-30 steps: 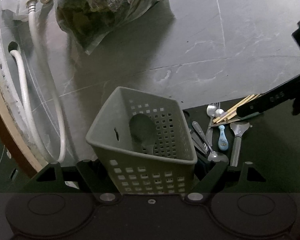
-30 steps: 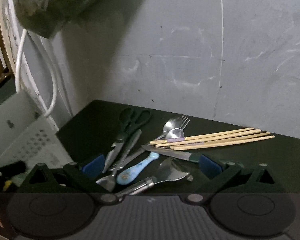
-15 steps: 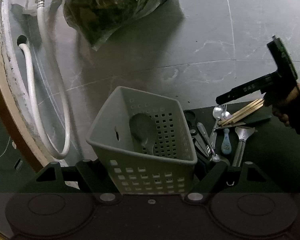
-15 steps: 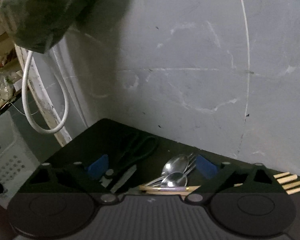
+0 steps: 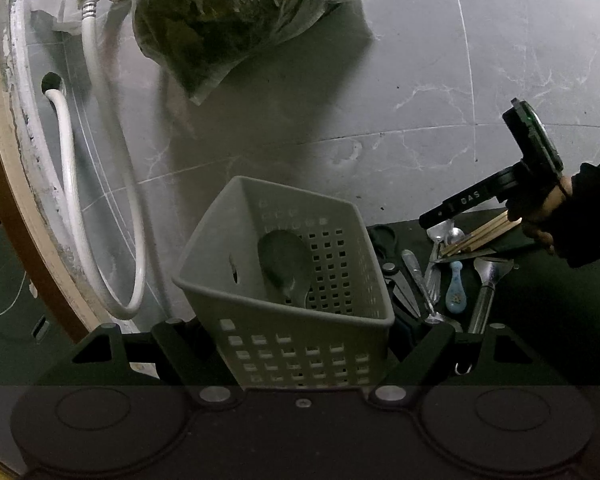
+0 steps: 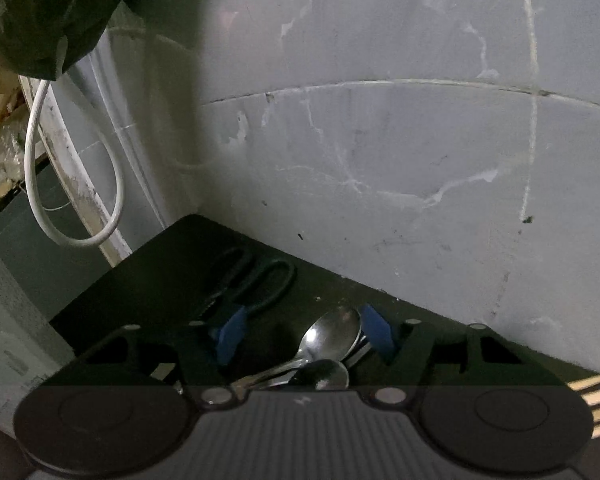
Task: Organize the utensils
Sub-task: 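Return the right tool to the pile and grasp another silver spoon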
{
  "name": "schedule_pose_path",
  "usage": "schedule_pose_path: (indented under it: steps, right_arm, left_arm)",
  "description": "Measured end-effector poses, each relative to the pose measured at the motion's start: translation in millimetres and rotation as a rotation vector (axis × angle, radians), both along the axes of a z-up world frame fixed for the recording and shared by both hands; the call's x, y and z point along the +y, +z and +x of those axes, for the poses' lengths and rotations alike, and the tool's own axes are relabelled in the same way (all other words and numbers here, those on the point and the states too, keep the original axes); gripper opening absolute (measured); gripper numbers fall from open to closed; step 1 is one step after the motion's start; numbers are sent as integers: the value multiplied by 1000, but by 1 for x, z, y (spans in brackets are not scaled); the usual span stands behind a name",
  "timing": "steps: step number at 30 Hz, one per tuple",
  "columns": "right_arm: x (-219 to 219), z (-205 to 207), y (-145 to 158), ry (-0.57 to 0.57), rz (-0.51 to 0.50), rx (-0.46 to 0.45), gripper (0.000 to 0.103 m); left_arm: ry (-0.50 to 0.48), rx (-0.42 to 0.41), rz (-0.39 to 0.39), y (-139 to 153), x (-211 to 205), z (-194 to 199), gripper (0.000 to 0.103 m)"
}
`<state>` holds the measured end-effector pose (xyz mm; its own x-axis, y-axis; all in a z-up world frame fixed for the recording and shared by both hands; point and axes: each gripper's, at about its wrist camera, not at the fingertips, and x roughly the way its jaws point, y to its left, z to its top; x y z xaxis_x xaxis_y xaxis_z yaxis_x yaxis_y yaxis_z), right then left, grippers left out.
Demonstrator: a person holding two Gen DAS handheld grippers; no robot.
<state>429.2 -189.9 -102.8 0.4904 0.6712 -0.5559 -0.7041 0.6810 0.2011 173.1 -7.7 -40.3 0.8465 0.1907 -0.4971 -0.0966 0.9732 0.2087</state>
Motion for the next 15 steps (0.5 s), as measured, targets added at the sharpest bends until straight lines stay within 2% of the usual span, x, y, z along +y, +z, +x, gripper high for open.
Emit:
schedule_pose_path:
  steps: [4,9,15]
  right_arm:
    - [2,3,-2,24,-17,17,61]
    - [5,3,-10,39,-40,25,61]
    - [8,10,-9,36,-6,32,61]
  left_arm:
    - [0,0,0,0,0,0,82]
    - [0,0,0,0,0,0,82]
    - [1,-2,2,0,0,1,82]
